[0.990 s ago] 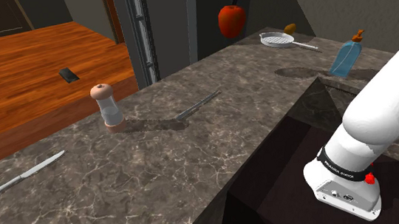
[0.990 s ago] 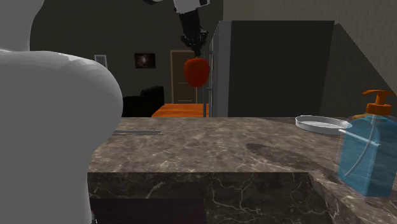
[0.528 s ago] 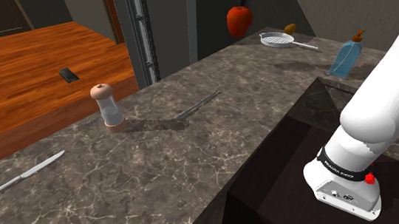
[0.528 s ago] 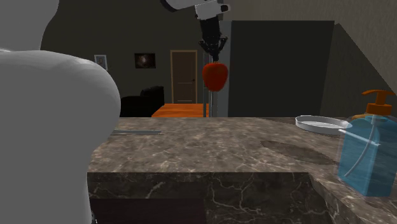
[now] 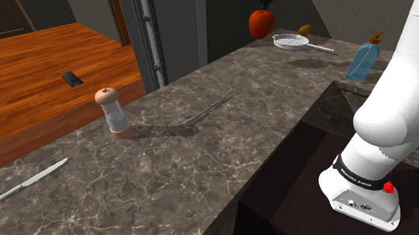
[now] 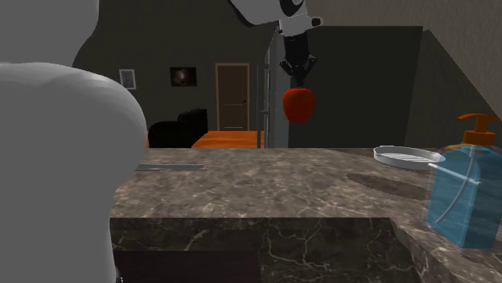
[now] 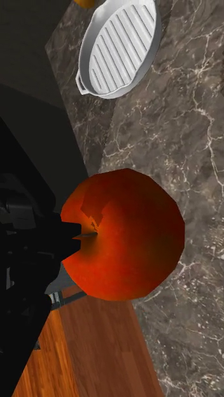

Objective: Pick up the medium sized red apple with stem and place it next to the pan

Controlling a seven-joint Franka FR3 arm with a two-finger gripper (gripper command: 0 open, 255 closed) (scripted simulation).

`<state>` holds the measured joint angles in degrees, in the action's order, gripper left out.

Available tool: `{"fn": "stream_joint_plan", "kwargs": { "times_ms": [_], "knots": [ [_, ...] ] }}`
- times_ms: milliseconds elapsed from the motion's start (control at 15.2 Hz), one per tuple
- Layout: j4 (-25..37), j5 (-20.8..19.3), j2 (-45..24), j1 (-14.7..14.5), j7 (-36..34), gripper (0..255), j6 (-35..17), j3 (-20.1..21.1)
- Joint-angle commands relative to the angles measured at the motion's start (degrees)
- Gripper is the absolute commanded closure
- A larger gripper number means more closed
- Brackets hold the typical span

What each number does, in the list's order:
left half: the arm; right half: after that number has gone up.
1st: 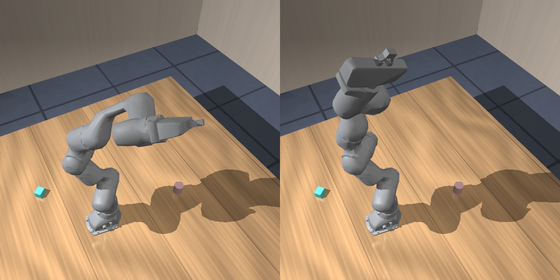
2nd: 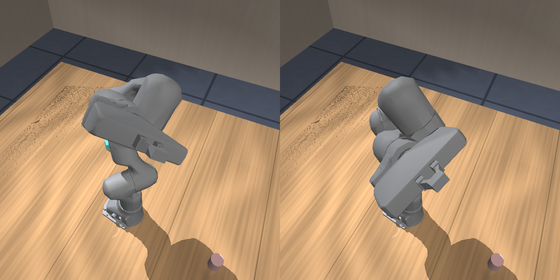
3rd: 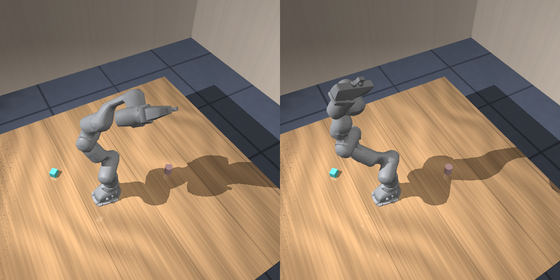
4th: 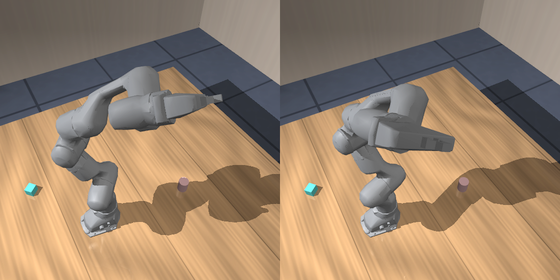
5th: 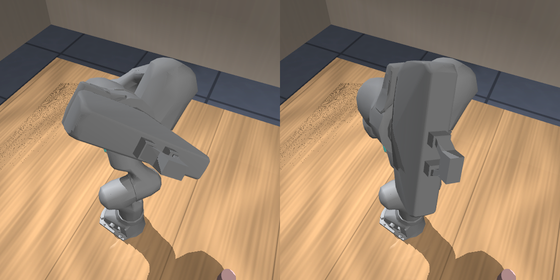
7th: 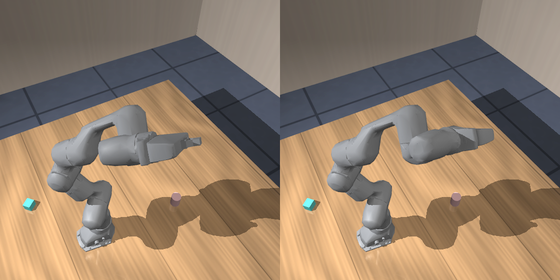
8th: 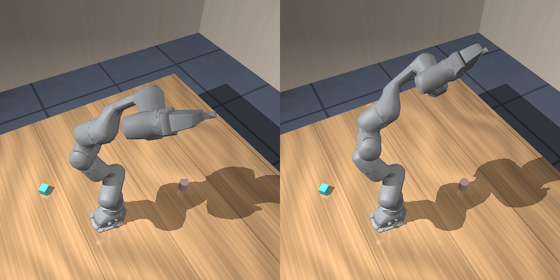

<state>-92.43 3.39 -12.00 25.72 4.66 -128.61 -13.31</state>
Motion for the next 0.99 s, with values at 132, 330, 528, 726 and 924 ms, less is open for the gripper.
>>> {"fn": "stream_joint_plan", "kwargs": {
  "times_ms": [132,330,528,726,924],
  "knots": [
    [6.8,4.0,-6.6,3.9,5.5,255,0.5,-0.6],
    [13.3,6.7,-12.1,7.1,8.9,255,1.8,-0.5],
    [21.4,9.0,-18.3,10.5,11.7,255,3.9,-0.2],
    [32.0,10.8,-25.8,14.2,13.8,255,7.3,0.4],
    [29.3,10.9,-25.6,14.0,14.2,255,4.8,0.5]
  ]
}}
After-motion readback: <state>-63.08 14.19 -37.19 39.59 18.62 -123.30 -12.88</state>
